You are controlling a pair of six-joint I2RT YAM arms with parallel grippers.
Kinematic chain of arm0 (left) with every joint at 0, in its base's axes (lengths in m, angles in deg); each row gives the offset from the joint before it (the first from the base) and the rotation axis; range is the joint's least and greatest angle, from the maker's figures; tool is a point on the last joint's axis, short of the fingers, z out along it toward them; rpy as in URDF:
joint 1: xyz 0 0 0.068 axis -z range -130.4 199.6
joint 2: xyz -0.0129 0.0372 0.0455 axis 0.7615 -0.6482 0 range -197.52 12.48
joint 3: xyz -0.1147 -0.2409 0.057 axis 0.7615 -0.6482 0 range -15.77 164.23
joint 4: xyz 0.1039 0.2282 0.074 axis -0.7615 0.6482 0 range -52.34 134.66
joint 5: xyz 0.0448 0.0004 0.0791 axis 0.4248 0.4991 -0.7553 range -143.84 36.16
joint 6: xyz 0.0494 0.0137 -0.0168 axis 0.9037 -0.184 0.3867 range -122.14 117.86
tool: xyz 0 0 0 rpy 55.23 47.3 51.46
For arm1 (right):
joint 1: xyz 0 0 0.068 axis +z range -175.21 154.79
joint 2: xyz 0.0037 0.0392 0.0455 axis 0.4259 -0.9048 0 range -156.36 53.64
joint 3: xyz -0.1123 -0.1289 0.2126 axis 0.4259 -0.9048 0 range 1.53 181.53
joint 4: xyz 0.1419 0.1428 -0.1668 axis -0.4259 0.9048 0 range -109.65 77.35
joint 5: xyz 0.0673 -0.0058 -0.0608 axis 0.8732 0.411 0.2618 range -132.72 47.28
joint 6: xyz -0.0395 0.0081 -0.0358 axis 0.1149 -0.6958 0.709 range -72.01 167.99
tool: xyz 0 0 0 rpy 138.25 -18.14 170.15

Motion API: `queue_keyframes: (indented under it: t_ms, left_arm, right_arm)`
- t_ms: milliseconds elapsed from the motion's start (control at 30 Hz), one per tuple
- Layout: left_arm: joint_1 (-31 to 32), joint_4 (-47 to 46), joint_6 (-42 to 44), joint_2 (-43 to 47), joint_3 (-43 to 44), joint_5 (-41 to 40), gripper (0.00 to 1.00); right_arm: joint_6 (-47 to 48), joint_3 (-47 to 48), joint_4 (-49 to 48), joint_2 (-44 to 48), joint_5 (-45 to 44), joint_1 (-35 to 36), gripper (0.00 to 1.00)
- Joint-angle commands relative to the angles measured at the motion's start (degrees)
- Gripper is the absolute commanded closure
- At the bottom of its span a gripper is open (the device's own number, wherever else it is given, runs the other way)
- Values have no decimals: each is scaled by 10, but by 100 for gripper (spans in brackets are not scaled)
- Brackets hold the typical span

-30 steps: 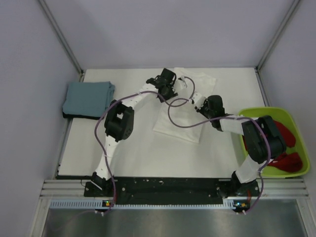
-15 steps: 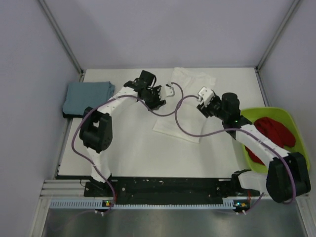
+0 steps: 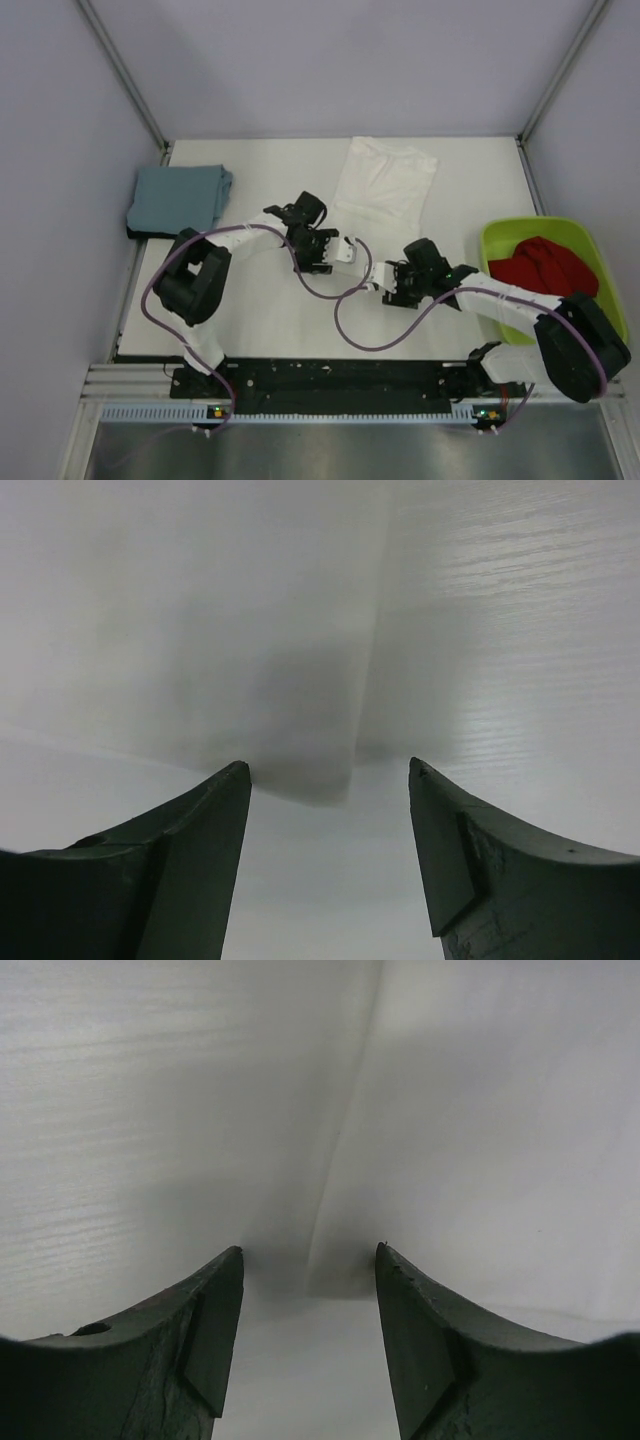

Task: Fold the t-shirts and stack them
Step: Grab one side of the 2/3 rectangular tshirt with both arms

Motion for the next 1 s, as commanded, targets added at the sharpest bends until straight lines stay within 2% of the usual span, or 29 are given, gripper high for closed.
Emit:
queue_keyframes:
  t_ms: [0, 100, 167, 200, 233, 300, 333, 433, 567, 867, 967]
  left_arm:
    - [5, -51, 17, -14, -4, -33, 31]
    - [6, -55, 21, -28, -11, -52, 32]
    - [8, -57, 18, -39, -8, -69, 38]
    - [10, -55, 14, -45, -4, -73, 46]
    - [10, -51, 10, -49, 0, -77, 59]
    - [15, -40, -3, -53, 9, -88, 94]
    - [18, -34, -13, -54, 14, -100, 100]
    - [18, 6, -42, -38, 31, -106, 100]
    - [18, 67, -72, 25, 17, -99, 100]
    - [35, 299, -122, 187, 16, -67, 100]
    - [44, 369, -143, 211, 37, -49, 100]
  right_arm:
    - [16, 21, -5, -34, -21, 18, 46]
    - [15, 18, -16, -52, -35, 28, 49]
    - [3, 26, -15, -67, -49, 29, 55]
    - [-2, 32, -10, -74, -54, 29, 64]
    - [-6, 37, -5, -77, -61, 30, 78]
    - [-10, 41, 2, -78, -77, 32, 95]
    - [-9, 43, 10, -73, -81, 34, 100]
    - [-15, 53, 46, -40, -85, 48, 100]
    - [-26, 74, 125, 43, -79, 94, 100]
    - [-62, 171, 378, 189, 4, 188, 100]
    - [-85, 215, 414, 213, 57, 192, 100]
